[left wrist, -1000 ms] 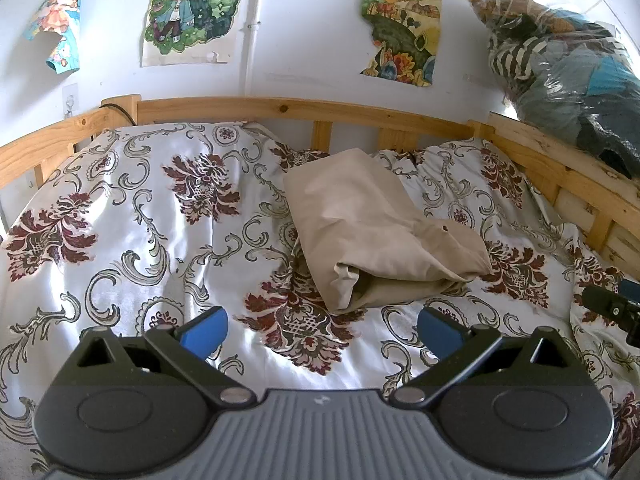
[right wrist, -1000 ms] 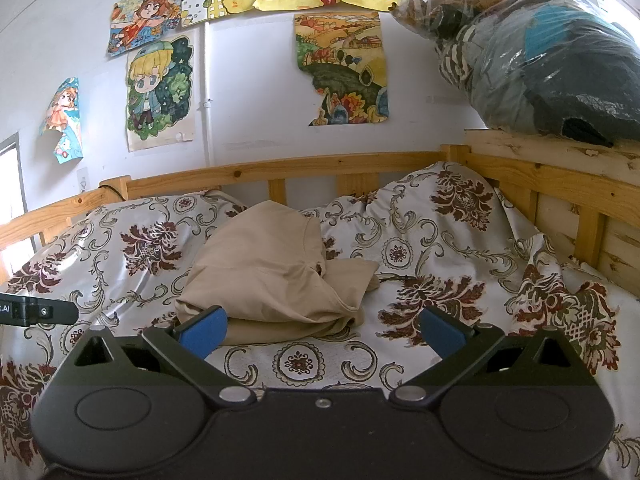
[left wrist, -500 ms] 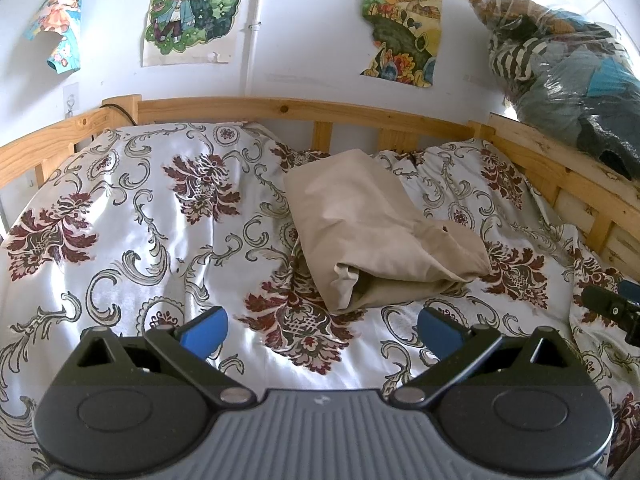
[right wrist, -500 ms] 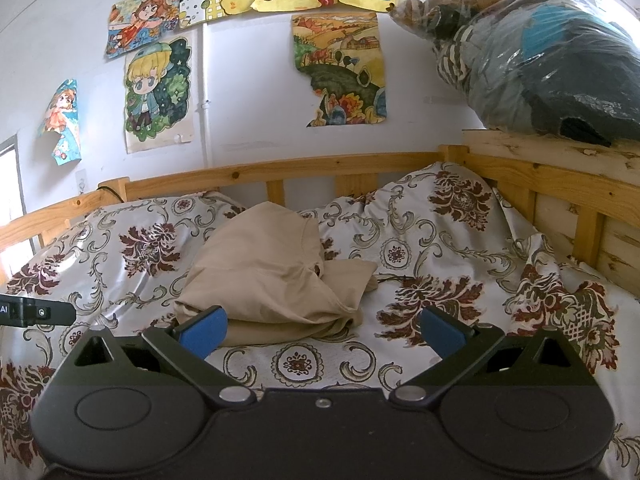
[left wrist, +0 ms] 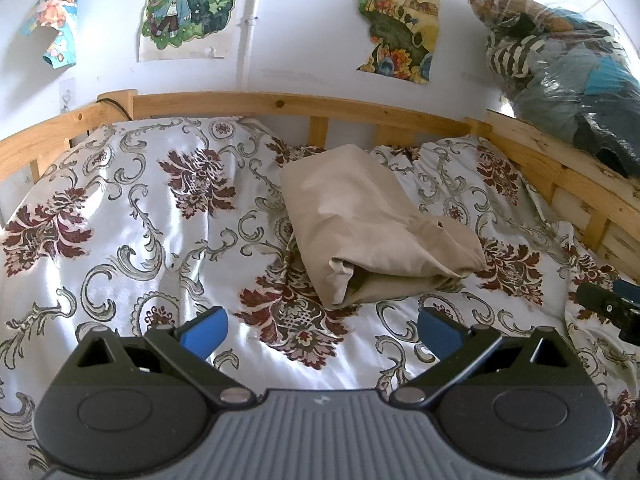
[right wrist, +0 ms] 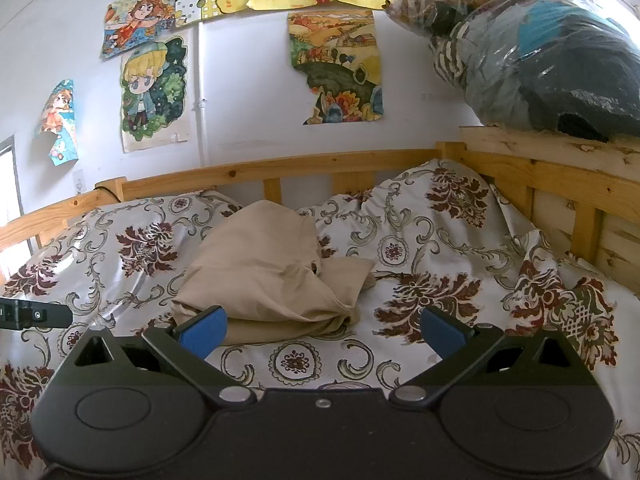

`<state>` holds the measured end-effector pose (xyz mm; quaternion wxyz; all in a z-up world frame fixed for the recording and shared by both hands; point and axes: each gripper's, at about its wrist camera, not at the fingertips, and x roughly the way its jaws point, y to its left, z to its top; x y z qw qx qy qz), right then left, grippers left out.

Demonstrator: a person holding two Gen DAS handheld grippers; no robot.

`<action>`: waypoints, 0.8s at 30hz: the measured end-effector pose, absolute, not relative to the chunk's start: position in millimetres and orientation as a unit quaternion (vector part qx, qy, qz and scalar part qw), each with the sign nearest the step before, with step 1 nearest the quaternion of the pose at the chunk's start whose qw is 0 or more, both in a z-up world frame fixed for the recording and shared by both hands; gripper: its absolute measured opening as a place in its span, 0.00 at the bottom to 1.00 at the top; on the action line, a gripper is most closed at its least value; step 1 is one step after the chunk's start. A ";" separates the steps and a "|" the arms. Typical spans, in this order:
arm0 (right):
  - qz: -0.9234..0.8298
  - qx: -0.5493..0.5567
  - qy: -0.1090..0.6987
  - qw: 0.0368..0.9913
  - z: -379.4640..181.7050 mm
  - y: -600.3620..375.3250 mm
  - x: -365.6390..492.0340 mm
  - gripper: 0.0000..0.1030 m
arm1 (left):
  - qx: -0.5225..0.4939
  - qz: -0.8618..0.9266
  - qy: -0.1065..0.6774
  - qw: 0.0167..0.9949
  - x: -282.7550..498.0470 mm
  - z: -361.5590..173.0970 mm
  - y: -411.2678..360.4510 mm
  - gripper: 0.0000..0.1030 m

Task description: Fold large clothes

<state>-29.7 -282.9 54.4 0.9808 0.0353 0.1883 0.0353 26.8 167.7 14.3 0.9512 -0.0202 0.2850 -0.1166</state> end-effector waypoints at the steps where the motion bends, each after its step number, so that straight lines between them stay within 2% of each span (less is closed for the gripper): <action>1: 0.035 0.035 0.188 0.981 54.3 -283.0 -29.7 0.99 | -0.020 -0.117 0.285 0.951 26.8 14.1 167.7 0.99; 24: 0.035 0.036 0.190 0.980 54.7 -283.2 -28.9 0.99 | 0.014 -0.092 0.281 0.955 23.3 9.7 162.0 0.99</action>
